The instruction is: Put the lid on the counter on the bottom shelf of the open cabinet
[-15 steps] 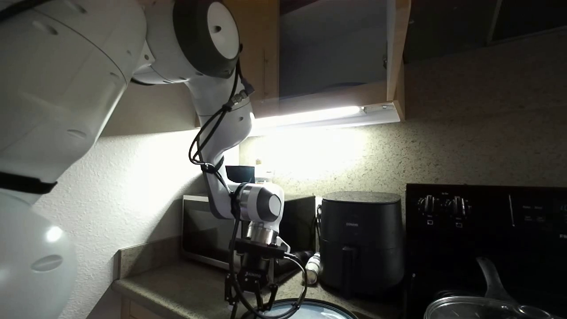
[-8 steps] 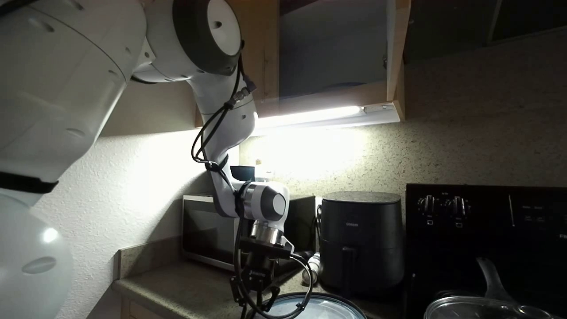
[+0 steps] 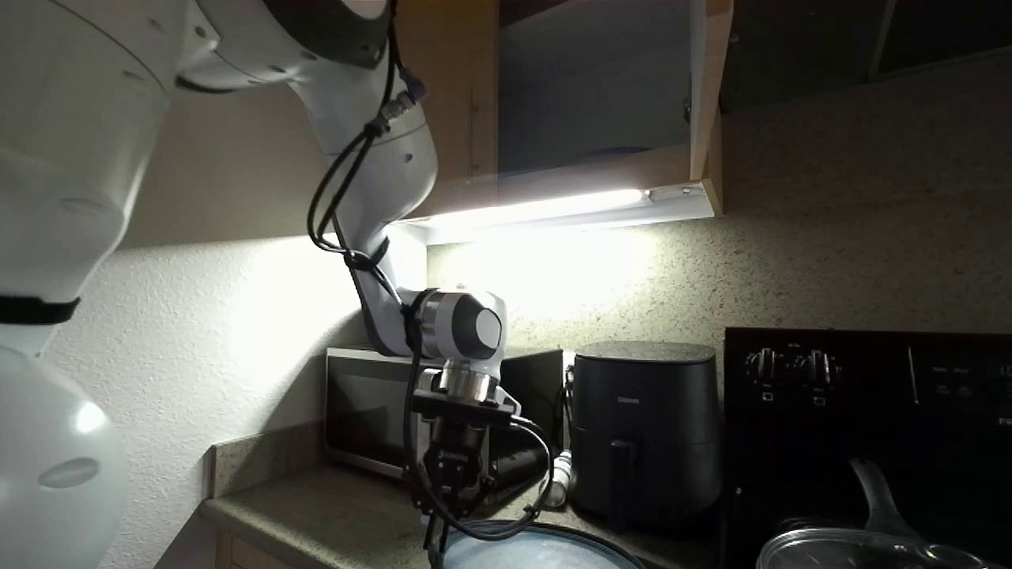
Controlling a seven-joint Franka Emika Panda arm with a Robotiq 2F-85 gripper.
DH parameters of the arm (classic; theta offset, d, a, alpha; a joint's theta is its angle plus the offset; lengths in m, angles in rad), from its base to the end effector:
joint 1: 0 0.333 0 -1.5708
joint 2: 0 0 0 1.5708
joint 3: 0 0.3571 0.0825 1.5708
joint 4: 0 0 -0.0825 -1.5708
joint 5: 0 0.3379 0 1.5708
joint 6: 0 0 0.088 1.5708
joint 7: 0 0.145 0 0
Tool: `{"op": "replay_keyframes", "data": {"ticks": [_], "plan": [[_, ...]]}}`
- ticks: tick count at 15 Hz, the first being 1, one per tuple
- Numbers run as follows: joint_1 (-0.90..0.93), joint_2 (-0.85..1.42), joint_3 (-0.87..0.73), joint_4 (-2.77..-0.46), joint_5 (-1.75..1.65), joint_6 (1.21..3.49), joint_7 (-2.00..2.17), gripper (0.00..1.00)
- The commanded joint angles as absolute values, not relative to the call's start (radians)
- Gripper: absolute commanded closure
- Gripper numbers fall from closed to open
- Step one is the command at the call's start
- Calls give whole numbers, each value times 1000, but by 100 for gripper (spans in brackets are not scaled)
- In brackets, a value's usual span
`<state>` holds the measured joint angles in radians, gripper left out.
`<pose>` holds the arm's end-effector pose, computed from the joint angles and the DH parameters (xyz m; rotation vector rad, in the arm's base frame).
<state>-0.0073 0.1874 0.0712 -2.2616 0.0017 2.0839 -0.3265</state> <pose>0.4563 0.0293 0.2945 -2.9724 -0.5878 0.5509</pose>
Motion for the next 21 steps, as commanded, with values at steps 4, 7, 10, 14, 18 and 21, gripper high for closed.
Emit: {"op": "replay_keyframes", "data": {"ticks": [4, 7, 10, 14, 18, 21], "plan": [[30, -213, 65, -2508, 7, 2103, -243, 96], [38, -173, 55, -2463, -2, 2085, -262, 83], [39, -203, 53, -2487, -2, 2086, -261, 83], [41, -148, 50, -2458, -7, 2114, -259, 45], [45, -60, 49, -2404, 1, 2130, -275, 20], [48, 12, 57, -2365, -10, 2133, -276, 0]]}}
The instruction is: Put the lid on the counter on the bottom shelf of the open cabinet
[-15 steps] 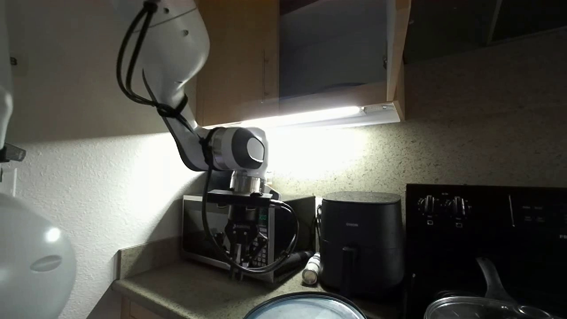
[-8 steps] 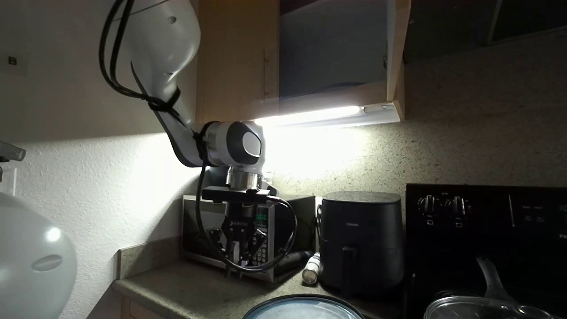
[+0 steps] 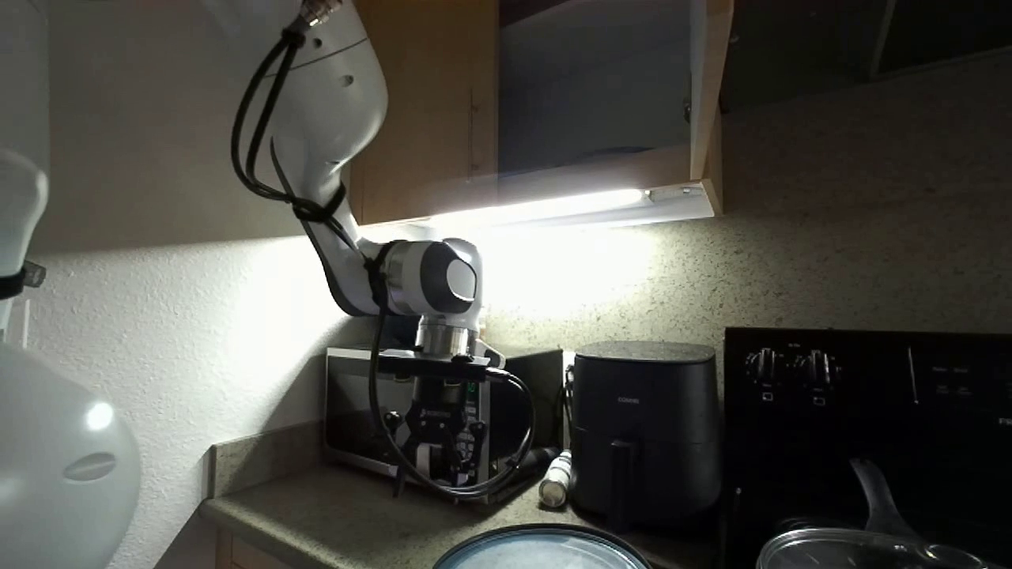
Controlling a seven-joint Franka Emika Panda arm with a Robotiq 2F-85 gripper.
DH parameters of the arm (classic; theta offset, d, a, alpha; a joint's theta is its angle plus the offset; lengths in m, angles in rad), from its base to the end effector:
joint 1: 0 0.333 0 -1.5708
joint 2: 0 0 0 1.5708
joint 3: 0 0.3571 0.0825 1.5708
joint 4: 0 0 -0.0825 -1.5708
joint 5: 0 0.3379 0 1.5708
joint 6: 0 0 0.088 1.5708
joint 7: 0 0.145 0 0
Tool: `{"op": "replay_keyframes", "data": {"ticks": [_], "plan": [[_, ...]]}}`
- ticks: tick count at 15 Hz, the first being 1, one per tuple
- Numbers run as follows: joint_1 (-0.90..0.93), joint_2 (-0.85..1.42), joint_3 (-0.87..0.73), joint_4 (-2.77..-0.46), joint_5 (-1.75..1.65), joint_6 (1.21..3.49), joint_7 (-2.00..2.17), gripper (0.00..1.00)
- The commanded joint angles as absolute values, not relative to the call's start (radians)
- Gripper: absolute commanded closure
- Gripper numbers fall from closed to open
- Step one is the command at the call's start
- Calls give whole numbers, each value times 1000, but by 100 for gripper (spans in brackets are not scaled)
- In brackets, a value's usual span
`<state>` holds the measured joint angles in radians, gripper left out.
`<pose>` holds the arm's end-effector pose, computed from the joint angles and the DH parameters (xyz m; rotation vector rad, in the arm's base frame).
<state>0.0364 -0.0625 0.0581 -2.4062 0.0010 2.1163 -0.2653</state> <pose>0.4107 0.0391 0.3565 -3.0551 -0.5538 0.3538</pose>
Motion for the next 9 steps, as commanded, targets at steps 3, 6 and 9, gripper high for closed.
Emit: {"op": "replay_keyframes", "data": {"ticks": [3, 6, 9], "plan": [[53, 72, 63, -2344, -25, 2129, -275, 0], [50, 72, 63, -2350, -8, 2115, -265, 0], [49, 89, 63, -2344, -8, 2115, -265, 0]]}}
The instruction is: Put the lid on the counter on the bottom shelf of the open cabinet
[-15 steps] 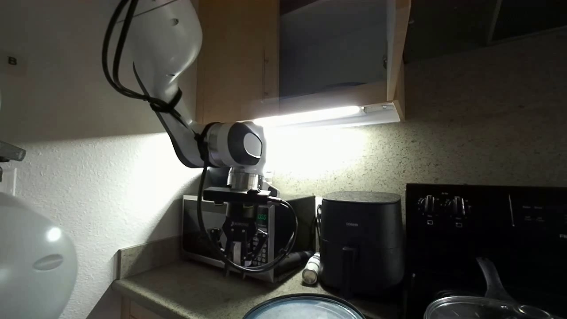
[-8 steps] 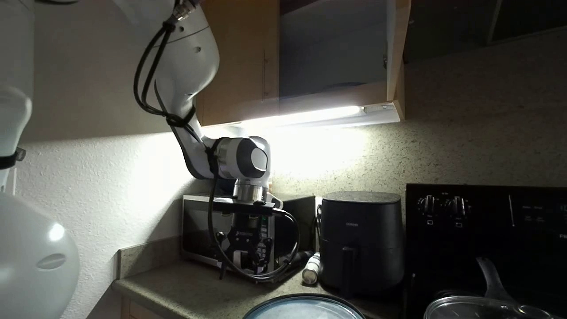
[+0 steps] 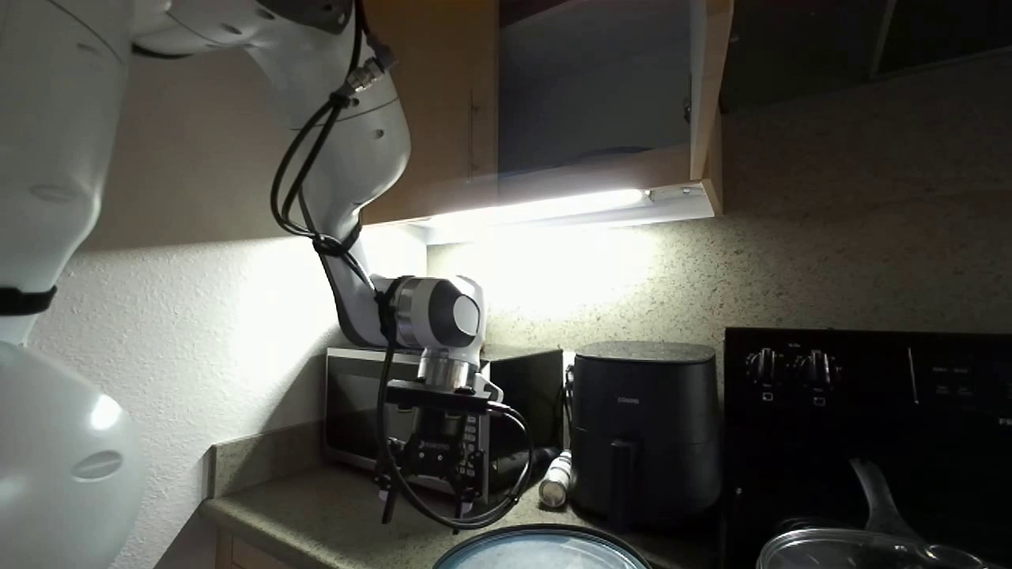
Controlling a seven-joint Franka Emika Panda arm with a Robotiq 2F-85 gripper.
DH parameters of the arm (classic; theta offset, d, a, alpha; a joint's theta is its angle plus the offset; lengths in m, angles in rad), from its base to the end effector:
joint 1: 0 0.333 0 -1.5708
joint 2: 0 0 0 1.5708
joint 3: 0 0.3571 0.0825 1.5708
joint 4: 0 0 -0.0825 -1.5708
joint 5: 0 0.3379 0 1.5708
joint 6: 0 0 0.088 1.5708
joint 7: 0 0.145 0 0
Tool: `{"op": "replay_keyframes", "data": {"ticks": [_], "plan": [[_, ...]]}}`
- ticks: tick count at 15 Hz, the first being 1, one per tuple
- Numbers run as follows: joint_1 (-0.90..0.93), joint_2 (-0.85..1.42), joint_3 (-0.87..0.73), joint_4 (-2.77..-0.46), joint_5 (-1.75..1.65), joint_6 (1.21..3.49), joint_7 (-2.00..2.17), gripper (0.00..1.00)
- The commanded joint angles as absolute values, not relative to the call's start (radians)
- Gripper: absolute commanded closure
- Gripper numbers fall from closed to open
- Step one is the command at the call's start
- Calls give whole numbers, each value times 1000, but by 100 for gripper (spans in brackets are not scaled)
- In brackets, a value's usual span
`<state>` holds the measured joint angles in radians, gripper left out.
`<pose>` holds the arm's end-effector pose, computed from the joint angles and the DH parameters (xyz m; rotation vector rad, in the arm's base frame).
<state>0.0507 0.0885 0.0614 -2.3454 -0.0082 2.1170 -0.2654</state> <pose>0.4319 0.0480 0.3132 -3.0230 -0.5869 0.4904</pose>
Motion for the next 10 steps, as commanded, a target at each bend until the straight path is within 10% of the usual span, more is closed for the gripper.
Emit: {"op": "replay_keyframes", "data": {"ticks": [1, 10], "plan": [[49, 88, 63, -2342, -8, 2115, -265, 0], [111, 153, 64, -2390, -330, 2088, -100, 0]]}}
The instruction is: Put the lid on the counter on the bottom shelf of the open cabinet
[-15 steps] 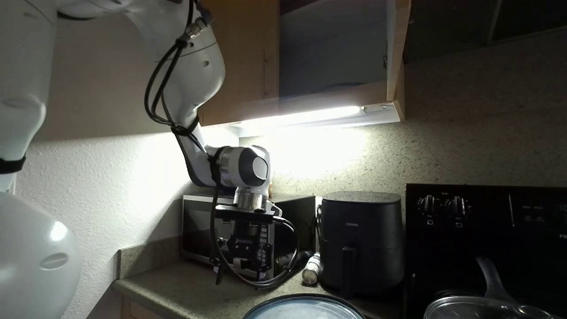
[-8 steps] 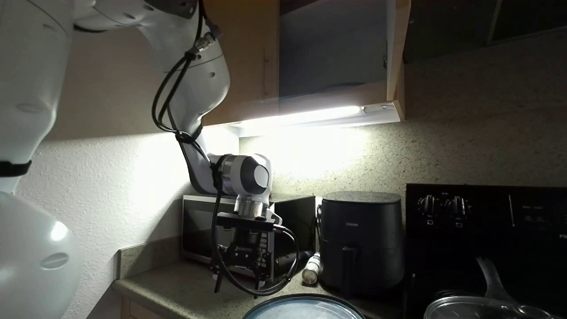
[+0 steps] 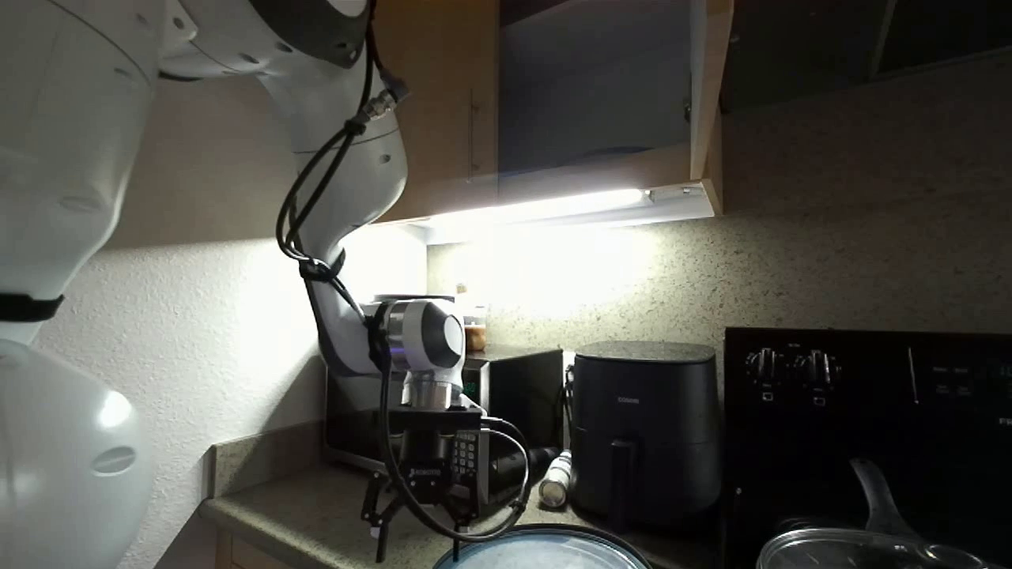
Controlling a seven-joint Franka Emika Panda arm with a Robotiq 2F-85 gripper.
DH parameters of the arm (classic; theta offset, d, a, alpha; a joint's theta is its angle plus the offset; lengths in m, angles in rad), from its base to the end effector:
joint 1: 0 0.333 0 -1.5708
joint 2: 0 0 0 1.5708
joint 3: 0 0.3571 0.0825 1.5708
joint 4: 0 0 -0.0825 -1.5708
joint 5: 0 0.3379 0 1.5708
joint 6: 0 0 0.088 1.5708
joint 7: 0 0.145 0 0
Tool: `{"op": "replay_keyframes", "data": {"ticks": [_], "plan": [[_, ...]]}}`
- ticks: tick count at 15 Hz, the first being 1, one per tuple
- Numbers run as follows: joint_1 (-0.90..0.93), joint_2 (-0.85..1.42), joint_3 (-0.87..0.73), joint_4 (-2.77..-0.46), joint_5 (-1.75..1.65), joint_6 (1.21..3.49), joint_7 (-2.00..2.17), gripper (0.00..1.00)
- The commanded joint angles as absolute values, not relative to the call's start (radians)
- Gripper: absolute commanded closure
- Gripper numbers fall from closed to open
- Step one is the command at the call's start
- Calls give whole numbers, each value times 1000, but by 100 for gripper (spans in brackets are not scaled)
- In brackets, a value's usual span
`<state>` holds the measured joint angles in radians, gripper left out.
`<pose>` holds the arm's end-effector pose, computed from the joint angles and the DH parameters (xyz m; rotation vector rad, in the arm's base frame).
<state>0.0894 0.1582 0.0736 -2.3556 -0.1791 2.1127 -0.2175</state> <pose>0.4250 0.0559 0.2805 2.8765 0.7431 -0.6056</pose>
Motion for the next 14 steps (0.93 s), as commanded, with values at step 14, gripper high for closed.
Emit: {"op": "replay_keyframes", "data": {"ticks": [14], "plan": [[127, 230, 64, -2380, -468, 2224, 105, 0]]}}
